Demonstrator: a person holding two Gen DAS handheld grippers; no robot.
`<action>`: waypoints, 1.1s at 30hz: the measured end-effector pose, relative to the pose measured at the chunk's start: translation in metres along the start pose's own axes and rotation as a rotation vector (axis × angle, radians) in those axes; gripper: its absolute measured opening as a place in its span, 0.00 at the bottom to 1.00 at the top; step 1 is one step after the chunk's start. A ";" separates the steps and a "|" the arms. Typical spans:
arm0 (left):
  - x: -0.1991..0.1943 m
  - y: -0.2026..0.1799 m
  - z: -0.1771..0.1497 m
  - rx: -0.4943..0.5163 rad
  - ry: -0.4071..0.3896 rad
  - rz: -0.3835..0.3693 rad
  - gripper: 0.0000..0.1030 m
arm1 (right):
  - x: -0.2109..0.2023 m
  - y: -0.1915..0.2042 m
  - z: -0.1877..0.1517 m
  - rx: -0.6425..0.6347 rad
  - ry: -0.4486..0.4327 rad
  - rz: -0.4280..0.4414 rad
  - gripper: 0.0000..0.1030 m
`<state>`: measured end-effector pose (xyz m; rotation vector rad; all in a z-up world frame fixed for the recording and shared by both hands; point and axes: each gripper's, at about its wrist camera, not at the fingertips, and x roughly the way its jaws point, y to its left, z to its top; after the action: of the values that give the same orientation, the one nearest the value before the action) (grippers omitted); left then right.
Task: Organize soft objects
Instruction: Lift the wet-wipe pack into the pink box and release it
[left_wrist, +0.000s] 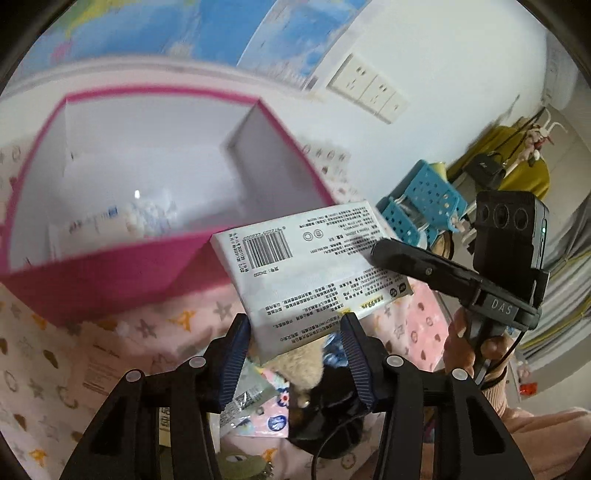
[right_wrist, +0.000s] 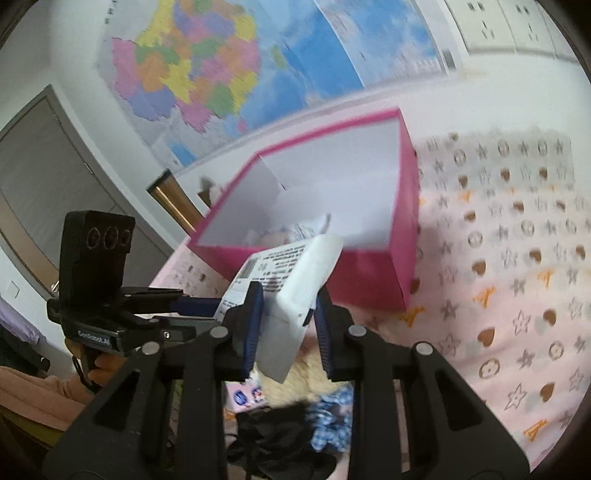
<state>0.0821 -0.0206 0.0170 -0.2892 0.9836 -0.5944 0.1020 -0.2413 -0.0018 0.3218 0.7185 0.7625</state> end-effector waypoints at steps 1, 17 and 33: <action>-0.005 -0.002 0.002 0.007 -0.010 0.002 0.49 | -0.002 0.002 0.003 -0.007 -0.009 0.007 0.29; -0.015 0.001 0.056 0.058 -0.105 0.097 0.44 | 0.021 -0.007 0.066 -0.041 -0.035 0.031 0.21; 0.015 0.031 0.067 0.040 -0.097 0.239 0.44 | 0.055 -0.050 0.065 -0.023 -0.017 -0.216 0.30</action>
<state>0.1548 -0.0068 0.0277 -0.1604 0.8963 -0.3779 0.2000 -0.2369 -0.0065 0.2254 0.7147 0.5618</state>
